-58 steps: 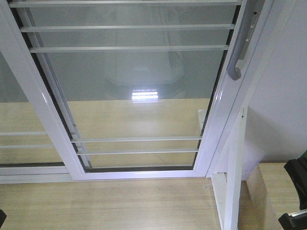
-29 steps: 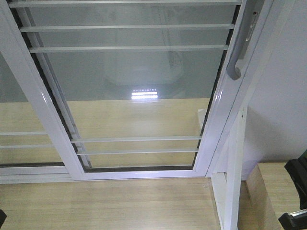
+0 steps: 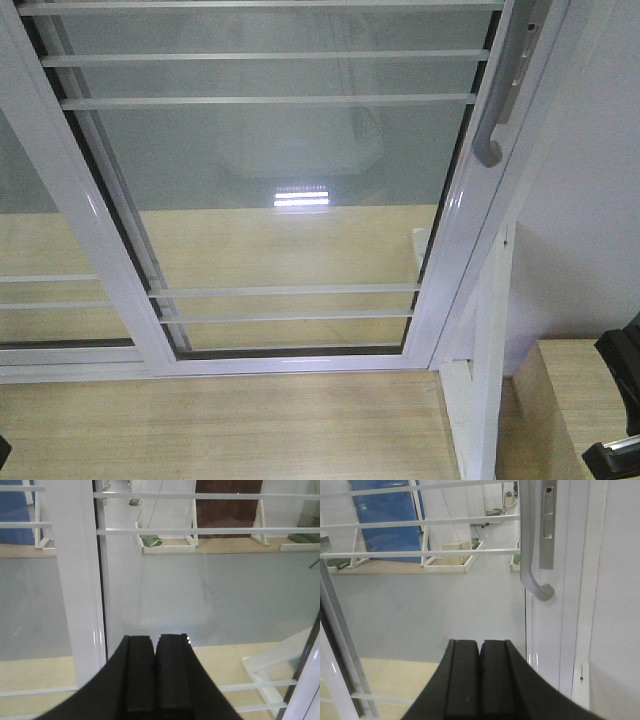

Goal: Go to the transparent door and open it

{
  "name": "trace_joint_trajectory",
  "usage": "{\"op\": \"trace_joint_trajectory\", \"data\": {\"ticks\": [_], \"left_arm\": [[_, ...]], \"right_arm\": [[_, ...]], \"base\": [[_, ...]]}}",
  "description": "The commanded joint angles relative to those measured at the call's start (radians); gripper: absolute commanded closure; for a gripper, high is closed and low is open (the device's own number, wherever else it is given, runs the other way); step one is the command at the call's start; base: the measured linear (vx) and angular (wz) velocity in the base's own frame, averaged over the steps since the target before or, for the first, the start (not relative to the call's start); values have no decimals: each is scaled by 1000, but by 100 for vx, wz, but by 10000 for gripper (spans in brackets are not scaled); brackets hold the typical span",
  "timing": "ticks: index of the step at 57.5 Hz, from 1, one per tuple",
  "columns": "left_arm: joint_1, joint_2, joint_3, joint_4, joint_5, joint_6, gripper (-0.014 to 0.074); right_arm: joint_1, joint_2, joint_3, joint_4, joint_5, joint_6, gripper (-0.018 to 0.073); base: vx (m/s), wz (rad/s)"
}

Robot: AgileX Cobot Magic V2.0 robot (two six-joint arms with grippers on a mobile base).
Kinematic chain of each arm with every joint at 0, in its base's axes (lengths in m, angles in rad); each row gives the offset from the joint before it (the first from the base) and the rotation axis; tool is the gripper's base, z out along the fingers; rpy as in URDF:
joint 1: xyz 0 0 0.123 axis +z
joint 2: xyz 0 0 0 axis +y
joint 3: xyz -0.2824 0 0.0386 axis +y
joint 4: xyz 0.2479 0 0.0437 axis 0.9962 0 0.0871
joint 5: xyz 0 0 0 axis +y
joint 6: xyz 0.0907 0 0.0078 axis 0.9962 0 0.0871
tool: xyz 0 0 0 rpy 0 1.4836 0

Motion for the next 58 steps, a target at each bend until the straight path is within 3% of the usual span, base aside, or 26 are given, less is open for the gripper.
{"op": "trace_joint_trajectory", "data": {"ticks": [1,13,24,44,58], "left_arm": [[-3,-1,14,-4,-159,-2,603],[-3,-1,-11,-9,-410,-8,603],[-3,57,-140,-9,-414,-8,603],[-3,626,-550,-10,-468,-9,603],[-3,909,-723,-9,-532,-8,603]], "right_arm": [[-2,17,0,-4,-147,-7,564],[-2,17,-11,-4,-358,-8,564],[-2,72,-149,0,-373,-60,564],[-2,607,-632,75,-372,-297,564],[-2,863,-775,75,-415,-329,564]], "base": [[0,0],[0,0],[0,0],[0,0],[0,0]]}}
